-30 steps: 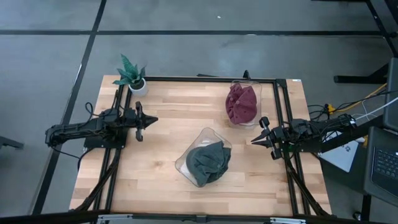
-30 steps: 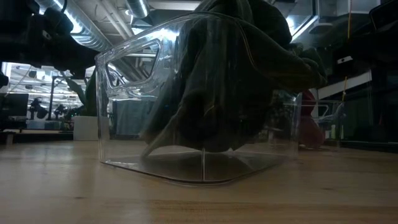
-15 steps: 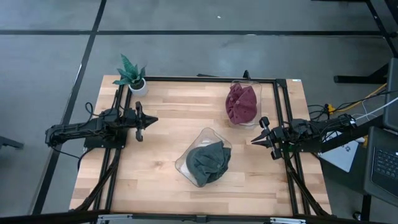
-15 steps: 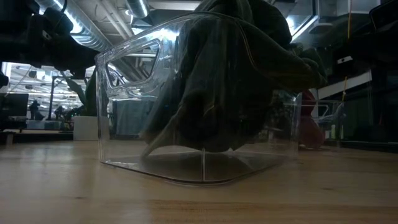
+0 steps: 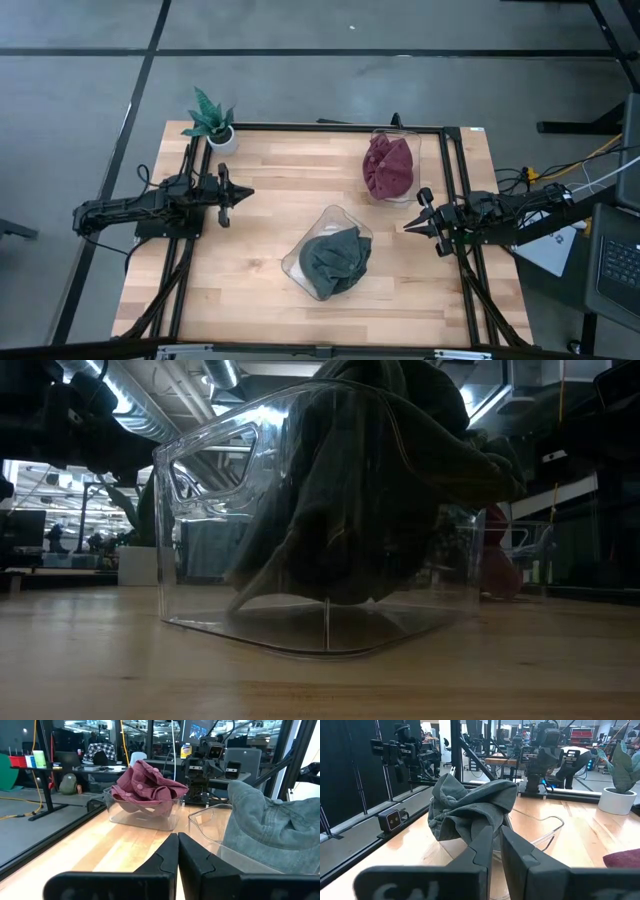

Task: Pick & Place hat
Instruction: Return to Home Position

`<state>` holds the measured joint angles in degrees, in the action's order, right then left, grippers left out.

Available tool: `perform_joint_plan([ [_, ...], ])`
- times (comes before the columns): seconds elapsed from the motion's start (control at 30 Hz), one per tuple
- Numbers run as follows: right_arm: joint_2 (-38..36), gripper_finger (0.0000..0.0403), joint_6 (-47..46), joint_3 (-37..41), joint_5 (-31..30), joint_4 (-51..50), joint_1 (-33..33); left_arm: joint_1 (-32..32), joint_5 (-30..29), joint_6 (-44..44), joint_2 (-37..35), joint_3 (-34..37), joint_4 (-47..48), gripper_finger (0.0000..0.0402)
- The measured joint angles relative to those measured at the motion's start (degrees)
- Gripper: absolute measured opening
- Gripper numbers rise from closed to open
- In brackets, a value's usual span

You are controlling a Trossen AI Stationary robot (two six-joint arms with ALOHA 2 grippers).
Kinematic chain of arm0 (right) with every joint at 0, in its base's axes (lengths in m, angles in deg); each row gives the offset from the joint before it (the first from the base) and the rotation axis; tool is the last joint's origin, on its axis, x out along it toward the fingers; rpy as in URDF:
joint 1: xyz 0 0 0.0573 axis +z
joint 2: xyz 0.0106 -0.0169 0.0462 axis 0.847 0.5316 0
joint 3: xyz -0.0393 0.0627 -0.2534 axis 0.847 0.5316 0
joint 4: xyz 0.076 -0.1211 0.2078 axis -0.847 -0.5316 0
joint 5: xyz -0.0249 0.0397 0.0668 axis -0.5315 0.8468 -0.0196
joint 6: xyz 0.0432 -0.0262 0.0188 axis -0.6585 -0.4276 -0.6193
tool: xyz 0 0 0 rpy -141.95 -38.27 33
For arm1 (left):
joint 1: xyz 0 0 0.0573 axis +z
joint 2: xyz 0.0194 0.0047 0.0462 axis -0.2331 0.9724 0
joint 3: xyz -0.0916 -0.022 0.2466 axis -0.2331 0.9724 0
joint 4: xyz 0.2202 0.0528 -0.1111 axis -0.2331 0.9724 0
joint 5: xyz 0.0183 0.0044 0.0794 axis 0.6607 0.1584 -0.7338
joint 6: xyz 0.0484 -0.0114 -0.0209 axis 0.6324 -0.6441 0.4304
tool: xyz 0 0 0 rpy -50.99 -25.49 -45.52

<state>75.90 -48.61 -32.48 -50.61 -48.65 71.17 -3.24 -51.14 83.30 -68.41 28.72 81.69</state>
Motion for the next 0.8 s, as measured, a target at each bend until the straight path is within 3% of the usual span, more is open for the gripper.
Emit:
perform_joint_plan([
  [0.8,0.0,0.0036,-0.1,0.0,0.0,0.0,0.0,0.0,0.0,0.0,0.0,0.0,0.0,0.0006],
])
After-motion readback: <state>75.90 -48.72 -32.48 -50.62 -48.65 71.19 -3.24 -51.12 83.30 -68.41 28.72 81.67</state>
